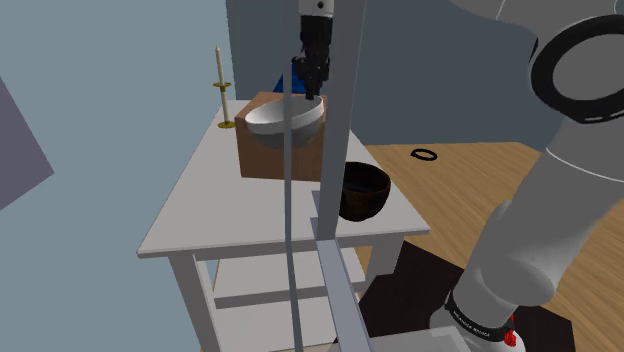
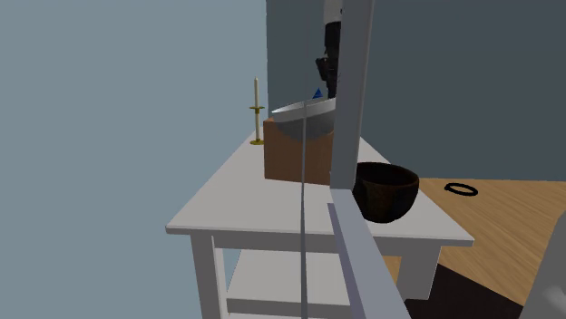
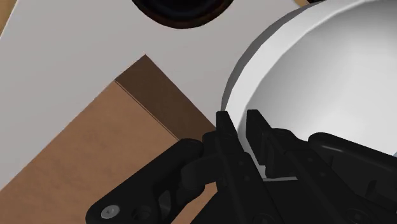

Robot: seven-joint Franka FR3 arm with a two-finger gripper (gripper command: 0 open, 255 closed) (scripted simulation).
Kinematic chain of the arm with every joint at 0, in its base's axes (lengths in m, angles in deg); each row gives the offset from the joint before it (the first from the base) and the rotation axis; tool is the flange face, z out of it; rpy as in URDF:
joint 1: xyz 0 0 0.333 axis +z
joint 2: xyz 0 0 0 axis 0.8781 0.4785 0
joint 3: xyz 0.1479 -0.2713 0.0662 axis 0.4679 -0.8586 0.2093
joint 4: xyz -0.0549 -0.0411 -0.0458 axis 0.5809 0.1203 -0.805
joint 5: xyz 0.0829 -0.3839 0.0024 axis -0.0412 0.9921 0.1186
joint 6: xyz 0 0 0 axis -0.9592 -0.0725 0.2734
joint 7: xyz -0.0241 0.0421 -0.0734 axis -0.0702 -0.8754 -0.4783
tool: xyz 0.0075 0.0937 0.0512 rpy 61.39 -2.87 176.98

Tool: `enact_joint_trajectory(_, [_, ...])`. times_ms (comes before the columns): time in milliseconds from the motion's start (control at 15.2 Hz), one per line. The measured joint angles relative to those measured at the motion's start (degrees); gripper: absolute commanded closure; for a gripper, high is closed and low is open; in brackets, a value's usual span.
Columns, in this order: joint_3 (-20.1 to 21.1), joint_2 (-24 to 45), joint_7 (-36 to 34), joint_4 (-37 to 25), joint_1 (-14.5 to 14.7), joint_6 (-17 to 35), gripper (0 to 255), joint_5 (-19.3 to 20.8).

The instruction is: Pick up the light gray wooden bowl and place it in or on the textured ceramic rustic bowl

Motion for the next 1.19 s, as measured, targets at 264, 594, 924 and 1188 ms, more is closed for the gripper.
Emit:
enact_joint_trajectory(264, [-1.78,-7.48,3.09,6.96,-1.29,-0.62,255,0.26])
enact_joint_trajectory(594, [-4.58,-16.08,7.46,13.97,-2.9,-2.27,255,1.41])
enact_joint_trajectory(924, [-7.55,-22.71,11.84,17.83,-4.38,-5.05,255,3.23])
enact_joint_trajectory(1188, [-8.12,-25.33,12.64,22.88,-4.72,-2.66,255,3.76])
